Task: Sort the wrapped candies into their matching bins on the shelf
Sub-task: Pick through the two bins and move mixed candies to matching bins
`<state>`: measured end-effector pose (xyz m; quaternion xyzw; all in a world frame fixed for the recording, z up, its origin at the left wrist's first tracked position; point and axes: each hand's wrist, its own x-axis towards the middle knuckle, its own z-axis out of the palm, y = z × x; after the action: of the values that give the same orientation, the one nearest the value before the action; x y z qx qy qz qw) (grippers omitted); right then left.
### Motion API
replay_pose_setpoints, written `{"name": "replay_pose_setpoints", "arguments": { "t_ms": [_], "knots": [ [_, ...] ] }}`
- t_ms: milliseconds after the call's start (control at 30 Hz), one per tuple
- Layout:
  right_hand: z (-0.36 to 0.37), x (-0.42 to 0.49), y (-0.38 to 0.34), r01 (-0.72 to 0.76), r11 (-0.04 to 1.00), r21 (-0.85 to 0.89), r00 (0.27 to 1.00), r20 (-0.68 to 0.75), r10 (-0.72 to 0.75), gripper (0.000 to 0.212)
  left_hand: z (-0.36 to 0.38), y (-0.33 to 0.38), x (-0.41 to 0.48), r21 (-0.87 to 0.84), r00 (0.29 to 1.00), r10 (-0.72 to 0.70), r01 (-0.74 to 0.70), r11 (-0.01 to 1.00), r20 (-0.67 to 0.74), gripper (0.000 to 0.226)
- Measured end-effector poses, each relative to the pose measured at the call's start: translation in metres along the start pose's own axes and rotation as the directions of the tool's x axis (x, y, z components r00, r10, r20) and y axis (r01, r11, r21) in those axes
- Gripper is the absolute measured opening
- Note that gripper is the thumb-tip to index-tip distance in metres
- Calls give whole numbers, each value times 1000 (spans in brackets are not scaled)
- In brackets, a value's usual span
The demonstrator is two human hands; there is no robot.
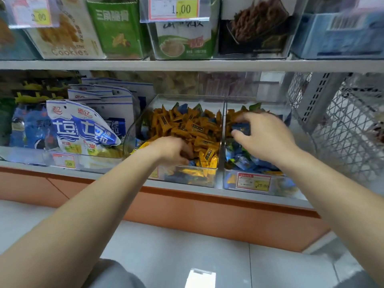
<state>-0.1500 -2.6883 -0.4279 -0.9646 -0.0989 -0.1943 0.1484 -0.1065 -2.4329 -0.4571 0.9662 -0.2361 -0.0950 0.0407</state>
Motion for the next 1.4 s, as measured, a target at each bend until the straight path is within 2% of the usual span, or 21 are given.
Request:
{"name": "replay_pose_setpoints", "arguments": {
  "t_ms": [100,233,333,400,467,567,700,733,800,833,900,967,1000,1100,1167,1233,1300,1367,1400],
  "knots": [
    [17,-3,-21,75,959,274,990,95,-104,25,3,-3,4,-21,999,-7,8,1000,35,34],
    [31,0,-32,144,973,182,986,61,-157,20,7,-6,8,-169,998,-4,15,985,68,32],
    [33,5,-39,171,966,195,982,43,-182,23,11,-7,5,-232,998,-37,26,972,-43,19],
    [35,8,-43,171,966,196,977,93,-192,31,12,-10,-1,-283,985,-48,-1,959,-165,15],
    [38,10,-46,158,972,173,968,169,-187,43,11,-13,-10,-454,952,-72,-75,888,-298,13],
    [41,12,-54,112,963,245,951,255,-175,57,6,-9,-23,-731,926,-137,-180,659,-352,11],
    [40,14,-59,92,902,422,968,175,-180,44,6,6,-25,-832,916,-187,-218,510,-355,17],
    [37,15,-56,102,900,424,980,114,-165,41,7,8,-24,-828,907,-210,-214,518,-366,15],
    [29,17,-44,95,899,428,995,-15,-98,32,8,9,-25,-708,881,-214,-173,685,-422,13],
    [25,17,-36,69,894,442,997,-58,-48,28,10,7,-26,-617,896,-168,-138,774,-411,14],
    [16,15,-17,4,904,427,995,-92,39,22,14,3,-29,-453,969,-25,-92,887,-245,21],
    [7,12,2,-52,943,329,994,-74,81,19,16,-1,-32,-253,996,64,-78,964,-61,41],
    [3,10,9,-76,966,246,996,-33,86,22,16,-4,-31,-142,996,83,-85,986,-21,47],
    [-2,4,10,-70,992,-108,991,109,82,39,14,-14,-32,45,994,110,-109,993,-14,38],
    [3,-1,-8,13,992,-128,999,52,-6,43,14,-21,-34,41,993,111,-110,993,-28,34],
    [10,-6,-34,172,984,-38,985,13,-171,40,18,-24,-36,-6,990,131,-132,991,-52,36],
    [18,-5,-59,308,945,107,942,106,-319,36,20,-21,-37,-60,992,121,-122,991,-16,49],
    [28,1,-77,344,907,243,870,281,-405,31,22,-17,-35,58,995,82,-85,995,59,63],
    [33,4,-84,351,902,252,826,370,-425,29,23,-16,-34,123,995,62,-72,990,78,64]
  ]
}}
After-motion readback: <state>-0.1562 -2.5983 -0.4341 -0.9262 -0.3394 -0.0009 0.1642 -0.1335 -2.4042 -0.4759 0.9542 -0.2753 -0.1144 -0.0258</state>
